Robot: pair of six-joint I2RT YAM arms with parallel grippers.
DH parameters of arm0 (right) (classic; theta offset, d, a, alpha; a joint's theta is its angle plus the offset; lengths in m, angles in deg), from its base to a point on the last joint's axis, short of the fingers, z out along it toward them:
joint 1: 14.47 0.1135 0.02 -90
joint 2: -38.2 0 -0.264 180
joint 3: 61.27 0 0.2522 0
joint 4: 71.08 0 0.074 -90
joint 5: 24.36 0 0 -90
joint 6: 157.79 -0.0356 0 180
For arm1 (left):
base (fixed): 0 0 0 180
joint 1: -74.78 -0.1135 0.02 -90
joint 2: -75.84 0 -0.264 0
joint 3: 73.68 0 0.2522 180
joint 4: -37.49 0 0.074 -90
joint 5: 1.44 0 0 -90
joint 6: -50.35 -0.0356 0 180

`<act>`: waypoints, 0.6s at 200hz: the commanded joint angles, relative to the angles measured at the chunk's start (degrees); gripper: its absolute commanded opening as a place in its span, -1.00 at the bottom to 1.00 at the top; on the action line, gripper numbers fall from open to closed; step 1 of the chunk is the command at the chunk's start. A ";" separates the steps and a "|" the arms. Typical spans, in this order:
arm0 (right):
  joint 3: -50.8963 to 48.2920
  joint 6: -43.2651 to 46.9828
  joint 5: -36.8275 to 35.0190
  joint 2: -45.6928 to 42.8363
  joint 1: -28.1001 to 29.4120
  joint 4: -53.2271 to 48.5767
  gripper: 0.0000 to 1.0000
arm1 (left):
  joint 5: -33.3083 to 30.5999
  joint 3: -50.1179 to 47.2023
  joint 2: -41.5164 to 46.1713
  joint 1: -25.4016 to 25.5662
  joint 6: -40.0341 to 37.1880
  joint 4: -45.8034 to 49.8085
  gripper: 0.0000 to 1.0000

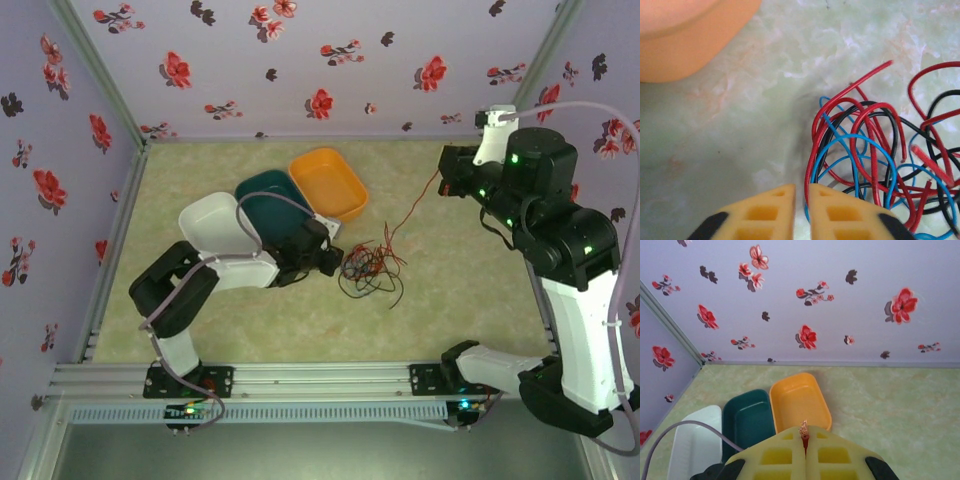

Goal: Untangle the cables

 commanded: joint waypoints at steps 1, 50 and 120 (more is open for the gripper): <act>1.79 1.16 -0.78 -0.50 0.31 4.57 -1.00 | -1.41 -1.19 3.65 -0.29 -0.21 -0.41 -0.54; 8.91 2.40 1.25 2.78 0.31 3.79 -1.00 | -3.20 -1.45 10.56 -0.42 -2.32 1.22 -0.11; 13.80 3.45 1.07 3.23 0.32 7.13 -1.00 | -3.48 4.51 10.67 -0.11 -4.42 -1.73 0.99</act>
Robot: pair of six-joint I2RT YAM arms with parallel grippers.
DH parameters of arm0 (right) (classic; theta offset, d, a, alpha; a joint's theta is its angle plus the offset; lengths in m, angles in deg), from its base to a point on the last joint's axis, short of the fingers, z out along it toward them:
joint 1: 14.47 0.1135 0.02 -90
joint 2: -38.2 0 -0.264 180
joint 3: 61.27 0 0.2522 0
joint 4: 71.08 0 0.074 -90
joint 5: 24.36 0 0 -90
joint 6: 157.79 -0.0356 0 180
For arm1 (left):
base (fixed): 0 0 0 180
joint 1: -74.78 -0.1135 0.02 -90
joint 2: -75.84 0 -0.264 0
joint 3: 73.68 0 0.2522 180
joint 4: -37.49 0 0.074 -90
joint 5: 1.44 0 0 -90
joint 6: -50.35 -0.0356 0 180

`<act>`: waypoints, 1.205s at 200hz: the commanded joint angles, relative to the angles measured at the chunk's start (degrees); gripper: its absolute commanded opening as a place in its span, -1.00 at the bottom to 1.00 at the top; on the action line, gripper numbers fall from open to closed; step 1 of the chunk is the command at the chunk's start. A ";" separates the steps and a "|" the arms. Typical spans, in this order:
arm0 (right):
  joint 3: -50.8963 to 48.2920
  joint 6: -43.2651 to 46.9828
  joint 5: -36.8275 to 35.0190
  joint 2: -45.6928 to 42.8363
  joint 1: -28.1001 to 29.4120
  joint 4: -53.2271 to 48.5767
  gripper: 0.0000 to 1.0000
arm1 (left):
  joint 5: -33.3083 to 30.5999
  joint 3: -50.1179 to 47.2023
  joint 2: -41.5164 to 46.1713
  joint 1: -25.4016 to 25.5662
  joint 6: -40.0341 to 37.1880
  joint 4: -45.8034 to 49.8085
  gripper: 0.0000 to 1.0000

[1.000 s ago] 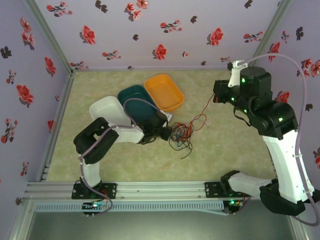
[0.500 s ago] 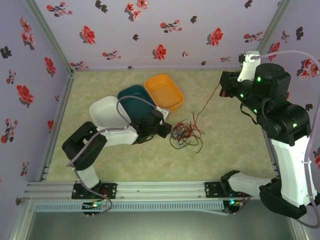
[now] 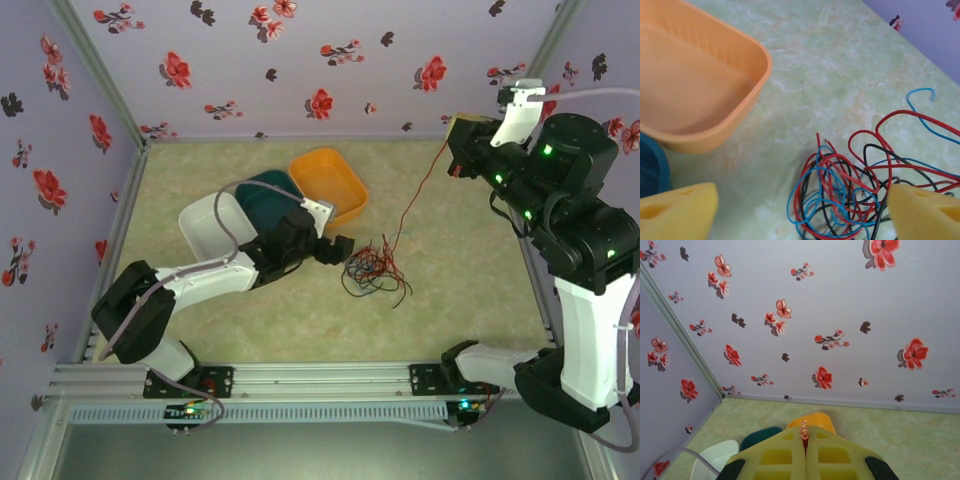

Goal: Untangle the cables

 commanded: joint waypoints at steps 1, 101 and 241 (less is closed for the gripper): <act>3.20 1.83 -0.65 -0.07 0.32 3.92 -1.00 | -1.04 4.62 -1.49 -0.09 -1.07 -1.69 0.99; 10.74 2.79 -1.81 3.23 0.31 8.41 -1.00 | 1.91 19.52 -15.11 2.08 -3.62 0.96 0.99; 16.92 9.54 -10.39 7.82 0.31 23.35 -1.00 | 4.41 23.71 -24.88 3.53 -6.55 9.09 0.99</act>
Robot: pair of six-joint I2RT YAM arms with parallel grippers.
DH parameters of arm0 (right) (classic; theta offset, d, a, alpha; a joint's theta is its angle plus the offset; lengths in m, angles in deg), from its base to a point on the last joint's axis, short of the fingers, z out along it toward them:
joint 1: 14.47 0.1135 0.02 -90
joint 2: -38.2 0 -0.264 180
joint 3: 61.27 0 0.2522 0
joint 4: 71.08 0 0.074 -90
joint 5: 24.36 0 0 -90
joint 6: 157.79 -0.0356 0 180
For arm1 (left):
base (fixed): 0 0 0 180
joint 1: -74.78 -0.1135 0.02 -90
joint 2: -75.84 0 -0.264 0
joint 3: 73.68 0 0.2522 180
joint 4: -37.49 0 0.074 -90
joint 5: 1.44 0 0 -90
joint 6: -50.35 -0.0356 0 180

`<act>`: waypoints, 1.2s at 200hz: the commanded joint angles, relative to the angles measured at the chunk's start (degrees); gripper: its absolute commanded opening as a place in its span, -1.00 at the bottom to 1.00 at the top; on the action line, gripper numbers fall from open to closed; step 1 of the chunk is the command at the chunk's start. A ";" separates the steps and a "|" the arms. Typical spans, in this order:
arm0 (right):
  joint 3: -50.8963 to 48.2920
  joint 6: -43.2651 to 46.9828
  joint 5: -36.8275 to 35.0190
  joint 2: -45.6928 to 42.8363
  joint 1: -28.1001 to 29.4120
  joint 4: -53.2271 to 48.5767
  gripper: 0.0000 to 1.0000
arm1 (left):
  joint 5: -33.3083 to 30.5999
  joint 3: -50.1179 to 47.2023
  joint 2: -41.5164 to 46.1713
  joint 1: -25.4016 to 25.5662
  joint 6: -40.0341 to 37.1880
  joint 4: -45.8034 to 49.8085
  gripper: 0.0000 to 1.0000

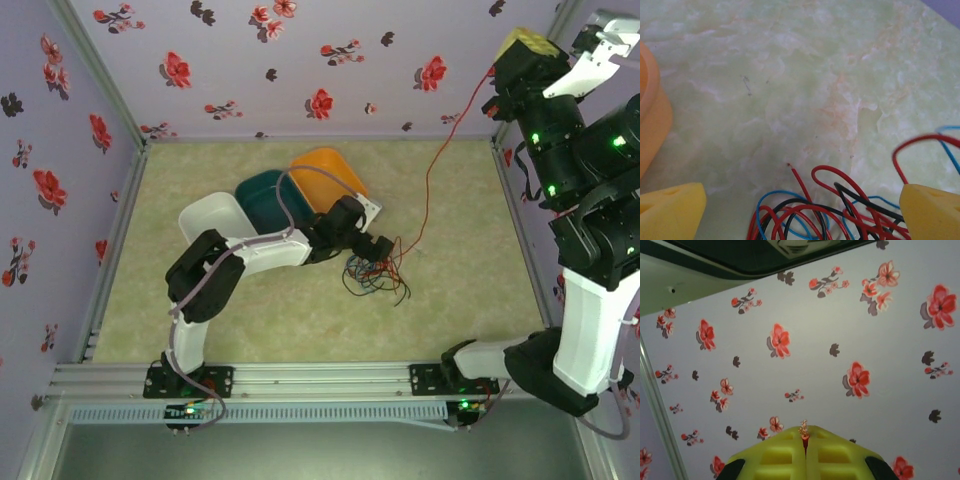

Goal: Untangle the cables

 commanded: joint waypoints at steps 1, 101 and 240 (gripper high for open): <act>2.14 2.87 -2.02 0.91 0.31 5.53 -1.00 | -1.12 -1.15 -0.07 0.23 -0.50 0.17 0.99; 1.60 8.58 -4.04 3.04 0.31 21.11 -1.00 | -10.73 -11.89 9.63 0.13 1.53 -4.30 0.99; -2.15 5.21 0.52 4.11 0.32 20.24 -1.00 | -9.55 -7.65 18.69 -2.05 6.19 -0.86 0.99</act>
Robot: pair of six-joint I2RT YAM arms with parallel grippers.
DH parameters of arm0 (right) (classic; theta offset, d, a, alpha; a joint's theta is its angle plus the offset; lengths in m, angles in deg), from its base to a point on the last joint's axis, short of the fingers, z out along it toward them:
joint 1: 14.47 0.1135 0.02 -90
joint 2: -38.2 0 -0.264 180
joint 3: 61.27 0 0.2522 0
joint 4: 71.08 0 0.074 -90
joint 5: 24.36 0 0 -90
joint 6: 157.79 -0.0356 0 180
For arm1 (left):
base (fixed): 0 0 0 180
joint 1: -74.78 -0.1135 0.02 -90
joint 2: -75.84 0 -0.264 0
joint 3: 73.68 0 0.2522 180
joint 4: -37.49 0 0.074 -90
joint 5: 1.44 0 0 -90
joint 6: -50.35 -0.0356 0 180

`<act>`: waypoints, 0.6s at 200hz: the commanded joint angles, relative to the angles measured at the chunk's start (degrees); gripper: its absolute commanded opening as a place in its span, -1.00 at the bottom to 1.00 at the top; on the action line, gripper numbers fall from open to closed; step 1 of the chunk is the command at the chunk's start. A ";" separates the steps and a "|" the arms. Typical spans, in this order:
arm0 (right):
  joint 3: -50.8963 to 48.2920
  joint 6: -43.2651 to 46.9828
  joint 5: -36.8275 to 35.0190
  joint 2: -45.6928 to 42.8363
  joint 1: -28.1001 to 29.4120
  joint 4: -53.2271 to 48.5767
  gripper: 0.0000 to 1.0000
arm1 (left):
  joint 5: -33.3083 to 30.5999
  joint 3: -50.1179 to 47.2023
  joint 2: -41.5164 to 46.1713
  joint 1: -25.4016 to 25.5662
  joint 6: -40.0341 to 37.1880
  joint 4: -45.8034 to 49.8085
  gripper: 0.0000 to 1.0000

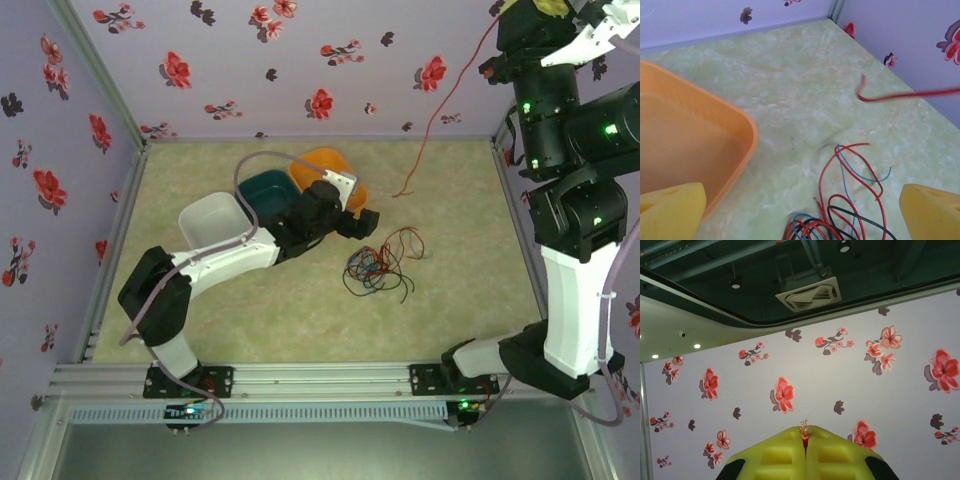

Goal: Untangle the cables

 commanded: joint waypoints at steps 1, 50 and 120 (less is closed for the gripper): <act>0.49 -0.43 0.34 1.22 0.31 1.18 -1.00 | -0.60 -2.19 2.52 -0.24 1.34 -0.11 0.99; 5.99 -0.18 -0.04 8.55 0.22 -2.18 -1.00 | -6.15 -9.11 9.47 -1.21 -0.23 -2.54 0.99; 7.44 -5.93 2.29 11.84 0.22 -5.34 -1.00 | 3.06 -9.27 9.63 -1.11 -24.17 -11.10 0.94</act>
